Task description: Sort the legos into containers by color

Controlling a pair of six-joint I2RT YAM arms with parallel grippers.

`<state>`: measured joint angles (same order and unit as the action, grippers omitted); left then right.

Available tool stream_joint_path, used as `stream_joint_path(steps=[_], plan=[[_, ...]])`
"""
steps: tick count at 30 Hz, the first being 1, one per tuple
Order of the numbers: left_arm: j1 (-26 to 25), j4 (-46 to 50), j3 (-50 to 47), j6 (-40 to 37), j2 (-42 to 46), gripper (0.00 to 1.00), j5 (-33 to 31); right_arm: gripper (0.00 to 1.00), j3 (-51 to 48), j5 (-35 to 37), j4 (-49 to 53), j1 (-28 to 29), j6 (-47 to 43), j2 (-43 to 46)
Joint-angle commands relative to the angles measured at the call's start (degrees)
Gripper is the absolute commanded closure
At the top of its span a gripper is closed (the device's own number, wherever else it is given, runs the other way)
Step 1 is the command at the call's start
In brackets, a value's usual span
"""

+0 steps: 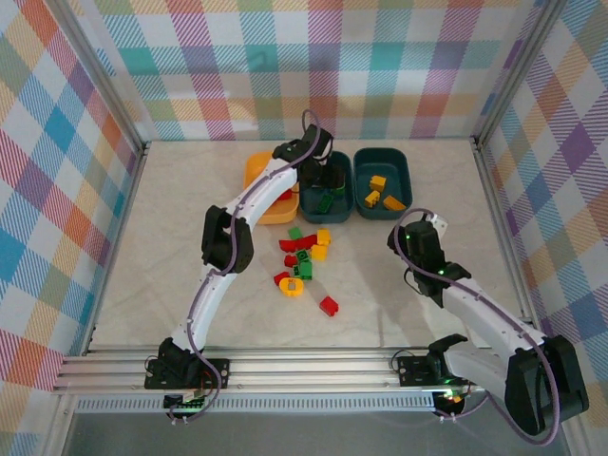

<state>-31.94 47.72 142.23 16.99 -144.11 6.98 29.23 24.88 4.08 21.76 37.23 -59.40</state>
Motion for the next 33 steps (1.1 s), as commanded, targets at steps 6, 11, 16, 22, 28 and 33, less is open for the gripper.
stream_joint_path(steps=[6,11,16,22,28,33], plan=[[-0.3,-15.7,-26.5,1.9,28.4,0.23,2.1,0.31,2.0,-4.8,-4.6,2.6,-4.3,-3.7],[-0.5,-28.0,-60.5,6.7,47.1,0.19,-0.6,0.32,1.9,-6.0,-5.7,3.5,-4.3,-4.5],[-3.7,-31.3,-86.3,8.8,60.0,0.21,-3.7,0.32,2.6,-8.7,-6.9,4.7,-3.8,-7.3],[-8.3,-36.0,-103.5,16.5,72.2,0.17,-14.3,0.30,9.7,-16.3,-6.4,13.3,-14.5,-17.9],[-2.3,-32.5,-106.9,21.9,79.0,0.01,-24.9,0.26,16.6,-20.7,7.4,24.4,-21.4,-22.3],[2.6,-35.6,-108.5,25.6,76.5,0.00,-24.2,0.24,20.0,-20.6,19.6,32.4,-22.5,-23.5]])
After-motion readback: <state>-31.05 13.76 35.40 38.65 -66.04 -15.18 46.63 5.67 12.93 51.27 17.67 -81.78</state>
